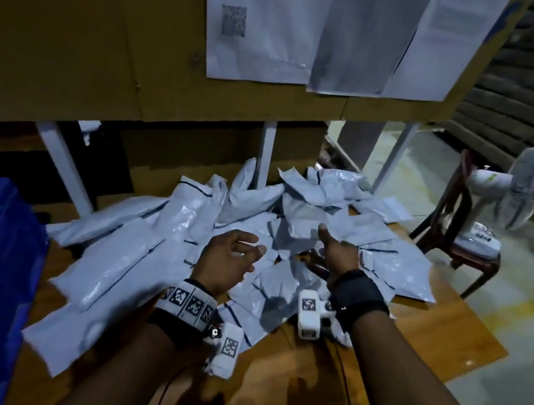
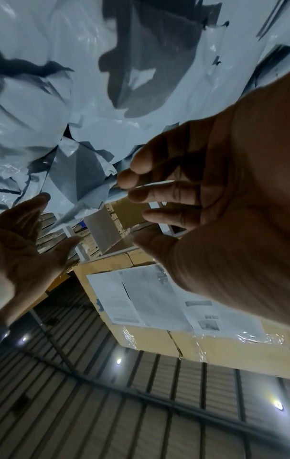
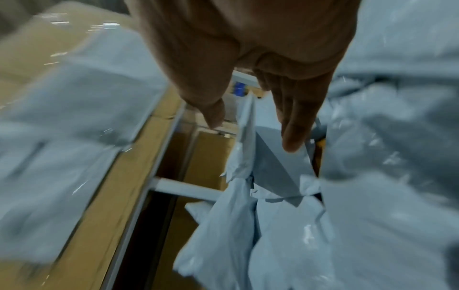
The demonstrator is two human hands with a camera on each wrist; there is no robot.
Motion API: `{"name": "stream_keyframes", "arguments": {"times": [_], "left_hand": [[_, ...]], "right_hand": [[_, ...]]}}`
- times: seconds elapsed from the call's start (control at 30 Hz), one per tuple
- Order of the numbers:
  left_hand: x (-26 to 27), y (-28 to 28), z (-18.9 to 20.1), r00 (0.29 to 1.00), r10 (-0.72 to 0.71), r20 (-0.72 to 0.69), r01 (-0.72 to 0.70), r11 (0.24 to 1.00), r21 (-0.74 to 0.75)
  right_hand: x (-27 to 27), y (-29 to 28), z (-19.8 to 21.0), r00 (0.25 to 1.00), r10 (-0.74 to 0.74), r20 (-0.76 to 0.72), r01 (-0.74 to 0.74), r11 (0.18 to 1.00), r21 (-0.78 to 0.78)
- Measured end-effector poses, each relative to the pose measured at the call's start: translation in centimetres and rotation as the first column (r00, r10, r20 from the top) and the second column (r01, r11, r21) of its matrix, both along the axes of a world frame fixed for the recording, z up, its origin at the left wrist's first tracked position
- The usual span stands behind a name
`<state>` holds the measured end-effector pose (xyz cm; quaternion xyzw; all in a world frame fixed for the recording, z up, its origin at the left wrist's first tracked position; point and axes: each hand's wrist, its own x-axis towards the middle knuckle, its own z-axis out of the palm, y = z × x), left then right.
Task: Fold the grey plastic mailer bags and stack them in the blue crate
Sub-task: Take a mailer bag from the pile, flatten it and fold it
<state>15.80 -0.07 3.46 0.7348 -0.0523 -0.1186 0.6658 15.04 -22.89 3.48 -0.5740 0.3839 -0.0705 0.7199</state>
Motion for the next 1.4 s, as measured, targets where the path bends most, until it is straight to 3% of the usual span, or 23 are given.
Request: {"name": "stream_keyframes", "arguments": {"times": [0.13,0.3,0.47,0.57,0.67,0.73,0.8,0.93,1.0,1.1,1.23,1.33,1.4], "left_hand": [[0.2,-0.9,-0.6,0.997,0.074,-0.036,-0.073,0.997,0.019],[-3.3,-1.1,-0.3,0.977,0.209,-0.041,-0.210,0.977,-0.041],[-9.7,-1.6,0.2,0.953,0.302,-0.034,-0.303,0.952,-0.040],[-13.4,-1.7,-0.2,0.931,0.347,-0.114,-0.357,0.929,-0.096],[-16.4,-1.0,-0.2,0.857,0.428,-0.286,-0.489,0.851,-0.190],[-17.9,0.7,-1.3,0.806,0.468,-0.362,-0.560,0.802,-0.208],[-19.3,2.7,-2.8,0.754,0.533,-0.384,-0.627,0.758,-0.179],[-21.6,5.4,-5.7,0.701,0.629,-0.336,-0.667,0.745,0.003],[-22.4,6.4,-7.5,0.699,0.657,-0.282,-0.644,0.750,0.151],[-23.4,7.5,-9.6,0.734,0.640,-0.225,-0.585,0.765,0.268],[-24.2,8.5,-10.7,0.824,0.544,-0.158,-0.406,0.762,0.504],[-24.5,8.9,-10.9,0.885,0.452,0.108,-0.366,0.534,0.762],[-24.2,8.4,-11.0,0.893,0.298,0.337,-0.444,0.463,0.767]], "right_hand": [[2.0,-0.6,-0.1,0.999,-0.021,0.026,0.017,0.992,0.124],[-1.0,-2.1,1.4,0.991,0.043,0.130,-0.063,0.987,0.150],[-7.8,-5.4,2.3,0.943,0.262,0.204,-0.301,0.933,0.195],[-12.7,-6.5,2.7,0.854,0.478,0.208,-0.511,0.845,0.156],[-15.8,-6.5,1.8,0.662,0.710,0.240,-0.748,0.643,0.163],[-16.7,-5.9,0.5,0.549,0.814,0.188,-0.836,0.538,0.109],[-17.0,-4.8,-1.1,0.515,0.852,0.097,-0.857,0.514,0.036],[-16.5,-2.5,-4.6,0.659,0.751,-0.049,-0.747,0.645,-0.162],[-16.4,-1.7,-6.4,0.710,0.699,-0.090,-0.687,0.657,-0.311],[-17.4,-0.2,-8.5,0.729,0.655,-0.200,-0.646,0.561,-0.517],[-18.4,1.3,-10.9,0.743,0.629,-0.231,-0.609,0.491,-0.622],[-19.0,1.9,-12.0,0.749,0.579,-0.321,-0.575,0.328,-0.750],[-19.7,2.8,-12.2,0.753,0.592,-0.287,-0.467,0.173,-0.867]]}}
